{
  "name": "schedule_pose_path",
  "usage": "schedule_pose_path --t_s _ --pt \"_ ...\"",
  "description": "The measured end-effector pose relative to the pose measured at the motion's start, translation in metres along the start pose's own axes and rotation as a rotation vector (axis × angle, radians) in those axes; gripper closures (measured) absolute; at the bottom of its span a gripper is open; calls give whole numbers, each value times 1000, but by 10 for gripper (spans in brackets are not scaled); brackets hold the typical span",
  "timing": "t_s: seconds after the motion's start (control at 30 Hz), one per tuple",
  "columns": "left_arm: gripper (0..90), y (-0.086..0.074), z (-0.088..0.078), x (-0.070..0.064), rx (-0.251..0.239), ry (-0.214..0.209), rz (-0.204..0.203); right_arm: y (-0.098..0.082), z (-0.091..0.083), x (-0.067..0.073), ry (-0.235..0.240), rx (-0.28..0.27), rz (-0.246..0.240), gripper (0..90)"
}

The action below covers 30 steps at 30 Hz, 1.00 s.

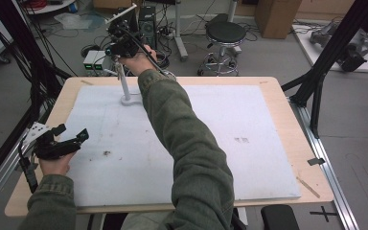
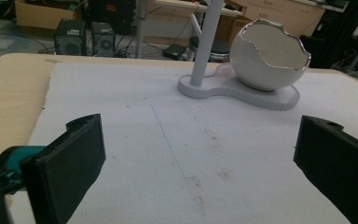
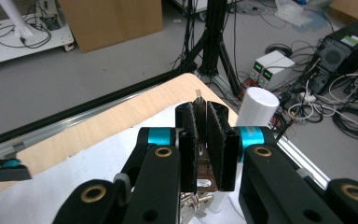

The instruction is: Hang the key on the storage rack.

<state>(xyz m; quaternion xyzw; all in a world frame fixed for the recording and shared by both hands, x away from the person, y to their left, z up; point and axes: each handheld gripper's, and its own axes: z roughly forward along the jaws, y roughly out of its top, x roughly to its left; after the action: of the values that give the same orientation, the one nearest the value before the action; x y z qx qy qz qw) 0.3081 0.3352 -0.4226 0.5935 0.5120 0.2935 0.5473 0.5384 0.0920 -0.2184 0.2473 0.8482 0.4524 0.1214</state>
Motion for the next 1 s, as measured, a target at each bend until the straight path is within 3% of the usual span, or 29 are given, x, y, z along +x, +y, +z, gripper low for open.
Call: schedule_pose_path --t_s 0.3,0.6,0.67,0.7,0.73,0.77,0.83,0.97,1.0 --pt "25 0 0 0 7 -2 3 -6 19 -17 -7 -8 33 830" --pt "24 0 0 0 5 -1 2 -7 19 -16 -5 -15 29 799" --pt "25 0 -1 -1 5 -1 4 -7 14 -14 -4 -29 53 628" --pt "25 0 -1 -1 5 6 5 -7 14 -14 -4 -29 53 628" --pt "24 0 -1 -1 6 9 7 -8 11 -12 -10 -30 44 507" --pt "24 0 -2 -1 6 8 5 -8 11 -12 -10 -30 44 507" --pt "24 0 -2 0 9 10 3 -10 8 -11 21 -18 33 399" --pt "24 0 -2 -1 16 6 8 -14 0 -13 20 -11 56 210" --pt "24 0 -2 -1 17 6 8 -16 -4 -15 10 1 63 127"
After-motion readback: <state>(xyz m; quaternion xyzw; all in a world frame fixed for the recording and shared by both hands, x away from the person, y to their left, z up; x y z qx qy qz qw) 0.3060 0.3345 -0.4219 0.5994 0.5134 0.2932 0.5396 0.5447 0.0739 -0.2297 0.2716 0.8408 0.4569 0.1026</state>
